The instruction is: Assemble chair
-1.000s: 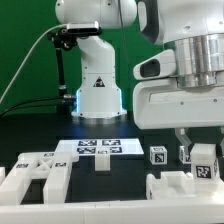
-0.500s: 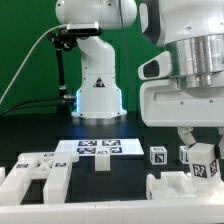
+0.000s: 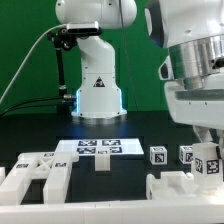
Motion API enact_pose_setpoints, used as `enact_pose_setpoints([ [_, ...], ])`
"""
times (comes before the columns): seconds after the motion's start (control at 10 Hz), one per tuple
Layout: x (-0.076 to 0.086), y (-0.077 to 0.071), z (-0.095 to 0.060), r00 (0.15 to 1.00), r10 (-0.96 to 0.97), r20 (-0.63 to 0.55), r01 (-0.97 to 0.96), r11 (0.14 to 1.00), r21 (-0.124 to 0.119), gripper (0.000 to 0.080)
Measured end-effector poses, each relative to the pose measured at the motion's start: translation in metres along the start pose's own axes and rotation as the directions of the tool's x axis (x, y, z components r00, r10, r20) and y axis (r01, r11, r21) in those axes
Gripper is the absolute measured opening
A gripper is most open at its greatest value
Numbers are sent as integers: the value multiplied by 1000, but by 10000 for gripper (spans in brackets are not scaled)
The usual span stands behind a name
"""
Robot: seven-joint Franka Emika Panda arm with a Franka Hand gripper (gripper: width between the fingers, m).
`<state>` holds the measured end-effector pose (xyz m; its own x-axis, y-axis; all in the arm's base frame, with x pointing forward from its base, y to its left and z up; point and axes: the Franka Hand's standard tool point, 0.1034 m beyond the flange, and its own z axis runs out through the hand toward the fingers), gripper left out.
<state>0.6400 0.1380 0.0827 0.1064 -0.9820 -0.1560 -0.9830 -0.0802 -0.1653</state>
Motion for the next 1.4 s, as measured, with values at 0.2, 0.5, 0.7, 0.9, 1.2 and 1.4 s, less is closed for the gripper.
enact_pose_setpoints([
  [0.2, -1, 0, 0, 1000, -12, 0, 12, 1000, 0, 287],
  [0.5, 8, 3, -2, 930, -367, 26, 368, 929, -42, 470],
  [0.7, 18, 9, 1, 772, -634, 41, 635, 771, -41, 640],
  [0.9, 18, 9, 1, 702, -710, 45, 712, 701, -37, 648],
  [1.2, 14, 1, -1, 303, -952, 31, 951, 301, -74, 649],
  [1.4, 16, -3, -1, 204, -979, 25, 977, 202, -73, 607],
])
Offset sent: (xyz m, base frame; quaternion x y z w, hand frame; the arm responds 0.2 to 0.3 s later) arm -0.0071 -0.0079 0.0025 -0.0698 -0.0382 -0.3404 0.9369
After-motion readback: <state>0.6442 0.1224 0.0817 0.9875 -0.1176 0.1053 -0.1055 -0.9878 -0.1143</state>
